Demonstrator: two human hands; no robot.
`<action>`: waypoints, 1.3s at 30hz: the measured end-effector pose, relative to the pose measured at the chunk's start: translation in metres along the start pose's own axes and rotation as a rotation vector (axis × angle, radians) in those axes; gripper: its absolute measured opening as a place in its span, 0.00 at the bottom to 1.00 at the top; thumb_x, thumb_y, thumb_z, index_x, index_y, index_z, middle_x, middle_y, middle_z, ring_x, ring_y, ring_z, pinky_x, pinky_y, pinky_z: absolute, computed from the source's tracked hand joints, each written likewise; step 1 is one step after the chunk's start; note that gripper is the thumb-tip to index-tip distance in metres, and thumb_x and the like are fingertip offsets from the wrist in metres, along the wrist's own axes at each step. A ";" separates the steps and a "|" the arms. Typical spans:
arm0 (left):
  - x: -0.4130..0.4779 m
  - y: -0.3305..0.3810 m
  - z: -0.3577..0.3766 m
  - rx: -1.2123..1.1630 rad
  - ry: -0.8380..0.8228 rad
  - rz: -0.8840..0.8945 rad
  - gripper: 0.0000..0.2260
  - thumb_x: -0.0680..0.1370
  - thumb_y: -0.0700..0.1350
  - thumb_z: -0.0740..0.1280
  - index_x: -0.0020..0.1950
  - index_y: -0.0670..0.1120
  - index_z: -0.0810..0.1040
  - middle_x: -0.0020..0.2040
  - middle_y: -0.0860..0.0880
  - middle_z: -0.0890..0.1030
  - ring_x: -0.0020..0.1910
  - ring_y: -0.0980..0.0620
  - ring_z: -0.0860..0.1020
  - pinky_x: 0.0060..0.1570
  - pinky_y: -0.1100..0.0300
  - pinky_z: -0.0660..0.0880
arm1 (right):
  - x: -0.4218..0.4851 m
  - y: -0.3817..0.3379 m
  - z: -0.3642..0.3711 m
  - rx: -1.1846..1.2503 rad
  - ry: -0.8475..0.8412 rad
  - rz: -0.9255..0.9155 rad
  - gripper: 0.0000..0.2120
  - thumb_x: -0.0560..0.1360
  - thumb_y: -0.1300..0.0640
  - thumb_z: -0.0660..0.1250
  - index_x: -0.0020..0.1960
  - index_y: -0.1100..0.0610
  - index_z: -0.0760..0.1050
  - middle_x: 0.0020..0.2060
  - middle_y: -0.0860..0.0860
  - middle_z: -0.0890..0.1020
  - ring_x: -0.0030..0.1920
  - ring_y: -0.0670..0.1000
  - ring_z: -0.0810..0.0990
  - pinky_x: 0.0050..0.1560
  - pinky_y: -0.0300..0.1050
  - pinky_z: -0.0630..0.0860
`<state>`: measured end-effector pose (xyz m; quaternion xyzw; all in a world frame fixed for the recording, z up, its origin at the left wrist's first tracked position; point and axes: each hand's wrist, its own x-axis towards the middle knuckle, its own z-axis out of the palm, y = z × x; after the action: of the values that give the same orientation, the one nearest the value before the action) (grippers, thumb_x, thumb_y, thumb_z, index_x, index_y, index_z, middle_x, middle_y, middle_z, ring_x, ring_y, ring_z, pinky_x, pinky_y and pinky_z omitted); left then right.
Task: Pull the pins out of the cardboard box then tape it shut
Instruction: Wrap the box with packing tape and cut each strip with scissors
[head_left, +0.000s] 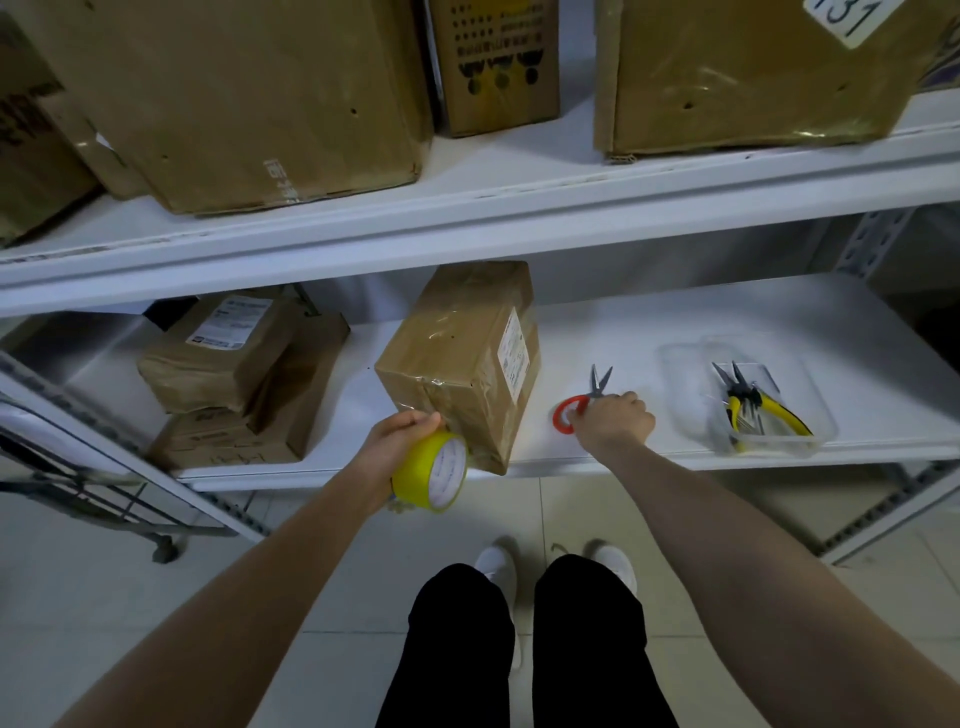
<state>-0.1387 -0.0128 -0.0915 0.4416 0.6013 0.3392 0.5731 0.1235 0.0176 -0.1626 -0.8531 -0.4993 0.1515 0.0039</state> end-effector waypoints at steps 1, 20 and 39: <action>0.000 0.001 -0.001 0.007 -0.003 0.007 0.06 0.76 0.46 0.68 0.44 0.44 0.81 0.42 0.45 0.81 0.41 0.49 0.79 0.42 0.59 0.76 | 0.001 -0.002 -0.002 -0.013 -0.024 0.015 0.29 0.77 0.39 0.58 0.66 0.60 0.70 0.56 0.56 0.74 0.56 0.54 0.75 0.49 0.45 0.71; -0.008 -0.002 0.004 -0.169 -0.007 -0.012 0.05 0.77 0.43 0.67 0.47 0.43 0.80 0.47 0.42 0.81 0.46 0.46 0.80 0.50 0.55 0.76 | -0.058 0.058 -0.080 0.447 -0.910 -0.535 0.27 0.66 0.28 0.60 0.40 0.53 0.63 0.32 0.49 0.68 0.33 0.48 0.64 0.34 0.39 0.62; -0.024 0.011 -0.002 -0.116 -0.045 -0.031 0.02 0.76 0.39 0.68 0.43 0.42 0.78 0.40 0.42 0.80 0.39 0.47 0.79 0.43 0.58 0.76 | -0.082 -0.052 -0.110 0.202 -0.647 -0.707 0.29 0.69 0.29 0.63 0.37 0.56 0.69 0.27 0.50 0.73 0.28 0.48 0.68 0.31 0.39 0.65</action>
<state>-0.1407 -0.0308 -0.0719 0.4058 0.5744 0.3546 0.6162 0.0702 -0.0106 -0.0285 -0.5358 -0.7167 0.4460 -0.0178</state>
